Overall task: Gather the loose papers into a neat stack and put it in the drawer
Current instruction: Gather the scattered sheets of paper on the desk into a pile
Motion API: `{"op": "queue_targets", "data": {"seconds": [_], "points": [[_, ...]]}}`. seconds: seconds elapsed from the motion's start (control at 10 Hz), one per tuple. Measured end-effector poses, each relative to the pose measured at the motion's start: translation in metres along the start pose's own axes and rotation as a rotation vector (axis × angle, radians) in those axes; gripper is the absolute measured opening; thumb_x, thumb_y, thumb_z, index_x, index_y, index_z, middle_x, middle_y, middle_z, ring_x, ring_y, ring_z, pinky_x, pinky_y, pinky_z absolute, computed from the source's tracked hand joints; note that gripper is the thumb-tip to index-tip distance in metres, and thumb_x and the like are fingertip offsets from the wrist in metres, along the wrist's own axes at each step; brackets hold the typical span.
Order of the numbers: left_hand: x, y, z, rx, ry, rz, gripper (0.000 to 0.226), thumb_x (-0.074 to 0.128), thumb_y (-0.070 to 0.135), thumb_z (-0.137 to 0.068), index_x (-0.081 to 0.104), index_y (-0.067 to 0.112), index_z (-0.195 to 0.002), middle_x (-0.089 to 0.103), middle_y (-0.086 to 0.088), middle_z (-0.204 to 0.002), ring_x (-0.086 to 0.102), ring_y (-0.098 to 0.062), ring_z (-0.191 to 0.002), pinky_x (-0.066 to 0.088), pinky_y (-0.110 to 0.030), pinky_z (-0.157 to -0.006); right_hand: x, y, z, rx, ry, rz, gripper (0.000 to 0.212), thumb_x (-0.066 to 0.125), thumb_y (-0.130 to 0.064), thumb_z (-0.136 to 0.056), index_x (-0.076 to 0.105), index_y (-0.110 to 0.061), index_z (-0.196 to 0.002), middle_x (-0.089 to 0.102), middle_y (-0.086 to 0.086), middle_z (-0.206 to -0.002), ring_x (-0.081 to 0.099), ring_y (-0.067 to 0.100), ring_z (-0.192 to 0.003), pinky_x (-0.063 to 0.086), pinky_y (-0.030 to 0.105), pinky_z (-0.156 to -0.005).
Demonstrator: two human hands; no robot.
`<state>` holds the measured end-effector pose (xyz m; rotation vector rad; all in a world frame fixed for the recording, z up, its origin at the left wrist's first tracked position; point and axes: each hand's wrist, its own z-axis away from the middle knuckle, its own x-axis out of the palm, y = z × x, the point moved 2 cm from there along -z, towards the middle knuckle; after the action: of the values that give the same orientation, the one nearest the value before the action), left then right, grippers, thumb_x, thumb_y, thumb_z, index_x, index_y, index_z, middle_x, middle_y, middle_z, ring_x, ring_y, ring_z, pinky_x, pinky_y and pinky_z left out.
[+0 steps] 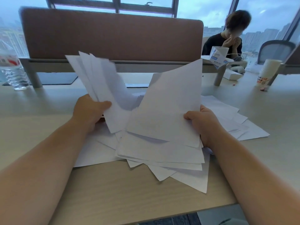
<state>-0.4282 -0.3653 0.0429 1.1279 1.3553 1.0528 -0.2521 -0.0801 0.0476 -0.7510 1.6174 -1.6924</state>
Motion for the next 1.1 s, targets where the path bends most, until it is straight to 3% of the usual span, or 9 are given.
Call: {"op": "queue_targets", "data": {"seconds": [0.1,0.2,0.3,0.4,0.5,0.7,0.8,0.9,1.1], "points": [[0.004,0.0,0.002,0.137,-0.083,-0.439,0.02,0.076,0.015,-0.084,0.067,0.011,-0.101,0.072,-0.005,-0.095,0.069,-0.03,-0.085,0.057,-0.039,-0.07,0.0,0.0,-0.001,-0.006,0.0,0.015,0.027,0.056,0.007,-0.087,0.066,-0.017,-0.094,0.073,0.012,-0.088,0.068,0.029,-0.071,0.061,0.043,-0.073],[0.002,-0.001,-0.004,0.194,-0.056,-0.62,0.01,0.069,0.011,-0.086,0.06,0.007,-0.087,0.065,-0.009,-0.086,0.058,-0.025,-0.074,0.039,-0.032,-0.057,-0.001,0.001,-0.003,-0.01,0.006,0.036,0.027,0.057,0.006,-0.087,0.067,-0.018,-0.094,0.074,0.012,-0.09,0.069,0.029,-0.072,0.061,0.043,-0.074],[-0.004,-0.005,-0.016,0.086,0.007,-0.381,0.02,0.071,0.014,-0.072,0.065,0.008,-0.091,0.07,-0.013,-0.094,0.067,-0.034,-0.086,0.059,-0.044,-0.072,-0.002,0.002,-0.003,-0.019,-0.001,0.043,0.028,0.056,0.006,-0.087,0.068,-0.018,-0.095,0.075,0.012,-0.092,0.069,0.029,-0.073,0.062,0.041,-0.073],[-0.015,-0.005,-0.022,-0.037,0.078,0.043,0.026,0.07,0.013,-0.077,0.068,0.022,-0.101,0.075,-0.004,-0.105,0.074,-0.026,-0.092,0.062,-0.056,-0.088,-0.002,0.001,-0.002,-0.027,-0.008,0.039,0.028,0.055,0.006,-0.087,0.068,-0.018,-0.094,0.074,0.012,-0.09,0.069,0.029,-0.073,0.061,0.037,-0.069],[-0.02,0.0,-0.025,-0.092,0.2,0.449,0.033,0.064,0.007,-0.083,0.072,0.024,-0.11,0.077,0.001,-0.107,0.077,-0.022,-0.089,0.064,-0.044,-0.079,-0.002,0.001,-0.002,-0.034,-0.006,0.033,0.029,0.055,0.008,-0.087,0.068,-0.018,-0.091,0.073,0.01,-0.085,0.068,0.027,-0.07,0.059,0.036,-0.067],[-0.015,0.002,-0.018,-0.248,0.092,0.563,0.004,0.06,0.015,-0.097,0.059,0.016,-0.093,0.063,-0.002,-0.085,0.06,-0.01,-0.066,0.052,-0.018,-0.052,-0.001,0.002,-0.003,-0.042,-0.019,0.074,0.029,0.056,0.006,-0.087,0.069,-0.019,-0.091,0.074,0.009,-0.086,0.069,0.03,-0.075,0.061,0.042,-0.075],[0.0,0.005,-0.009,-0.227,-0.043,0.488,0.009,0.068,0.02,-0.1,0.064,0.02,-0.108,0.071,-0.001,-0.095,0.066,-0.013,-0.075,0.055,-0.022,-0.052,-0.001,0.004,-0.004,-0.034,-0.025,0.057,0.028,0.056,0.006,-0.087,0.07,-0.017,-0.093,0.074,0.011,-0.085,0.069,0.03,-0.072,0.061,0.043,-0.071],[0.014,0.009,0.006,-0.072,-0.127,0.19,0.016,0.069,0.029,-0.101,0.065,0.015,-0.095,0.072,-0.005,-0.091,0.067,-0.023,-0.07,0.057,-0.034,-0.063,-0.001,0.004,-0.004,-0.033,-0.023,0.004,0.024,0.057,0.004,-0.09,0.071,-0.015,-0.094,0.076,0.009,-0.079,0.071,0.028,-0.066,0.061,0.037,-0.062],[0.026,0.011,0.026,0.042,-0.282,-0.217,0.034,0.06,0.04,-0.104,0.071,0.009,-0.095,0.075,-0.018,-0.085,0.068,-0.035,-0.066,0.06,-0.05,-0.059,0.0,0.004,-0.003,-0.052,0.001,0.005,0.016,0.059,-0.008,-0.097,0.073,-0.014,-0.092,0.079,0.007,-0.085,0.075,0.025,-0.075,0.064,0.037,-0.071]]}}
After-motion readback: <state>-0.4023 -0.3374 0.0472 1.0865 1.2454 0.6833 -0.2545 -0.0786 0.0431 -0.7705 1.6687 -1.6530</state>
